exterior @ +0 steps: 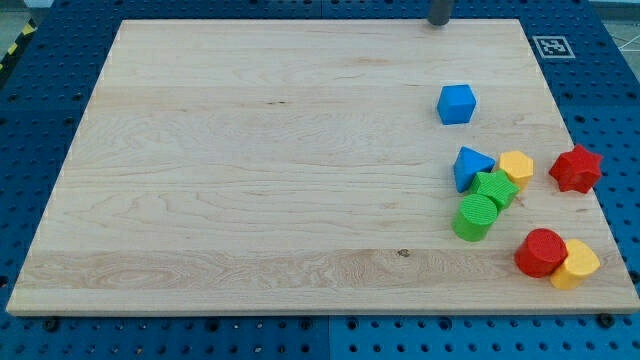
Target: Slide the blue cube towards down and left a bit
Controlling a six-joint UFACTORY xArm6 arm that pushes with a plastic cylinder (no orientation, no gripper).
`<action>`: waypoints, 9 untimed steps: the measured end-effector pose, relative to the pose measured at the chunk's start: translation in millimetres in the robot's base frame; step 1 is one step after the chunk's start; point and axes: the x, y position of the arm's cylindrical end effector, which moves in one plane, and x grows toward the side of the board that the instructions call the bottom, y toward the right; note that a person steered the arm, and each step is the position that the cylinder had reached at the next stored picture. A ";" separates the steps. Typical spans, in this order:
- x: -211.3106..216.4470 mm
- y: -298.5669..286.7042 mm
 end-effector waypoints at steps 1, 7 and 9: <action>37.1 7.3; 151.0 -8.8; 172.3 9.8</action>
